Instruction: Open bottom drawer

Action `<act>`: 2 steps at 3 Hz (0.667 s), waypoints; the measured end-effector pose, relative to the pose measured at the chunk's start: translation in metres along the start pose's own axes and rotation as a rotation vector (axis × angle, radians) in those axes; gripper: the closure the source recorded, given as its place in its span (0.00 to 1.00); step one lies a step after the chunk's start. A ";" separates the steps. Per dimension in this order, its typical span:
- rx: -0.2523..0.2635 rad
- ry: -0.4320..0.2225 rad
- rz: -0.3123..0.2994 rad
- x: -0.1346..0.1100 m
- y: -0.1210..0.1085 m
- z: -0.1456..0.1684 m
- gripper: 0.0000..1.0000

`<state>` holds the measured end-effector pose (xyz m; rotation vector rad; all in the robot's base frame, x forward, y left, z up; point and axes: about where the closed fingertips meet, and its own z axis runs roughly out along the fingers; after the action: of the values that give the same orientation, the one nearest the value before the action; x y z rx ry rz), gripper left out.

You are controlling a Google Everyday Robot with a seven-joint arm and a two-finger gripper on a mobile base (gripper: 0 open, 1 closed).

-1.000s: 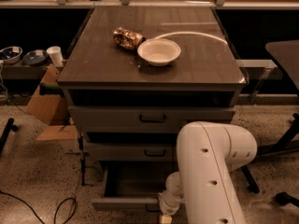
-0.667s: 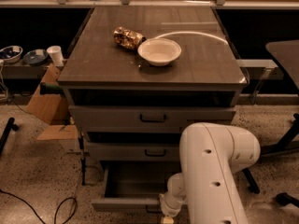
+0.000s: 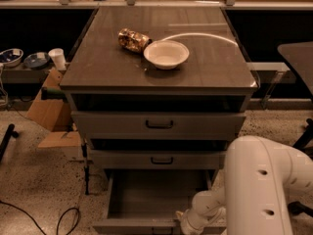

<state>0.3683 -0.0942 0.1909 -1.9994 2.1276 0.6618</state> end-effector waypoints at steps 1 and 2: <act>0.119 -0.053 0.037 -0.011 -0.015 -0.034 0.00; 0.230 -0.087 0.061 -0.029 -0.035 -0.065 0.00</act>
Offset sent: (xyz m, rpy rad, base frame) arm 0.0873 -0.0003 0.1051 0.0675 -0.3106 -0.2596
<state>0.4181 -0.0948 0.2534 -1.7614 2.1135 0.4772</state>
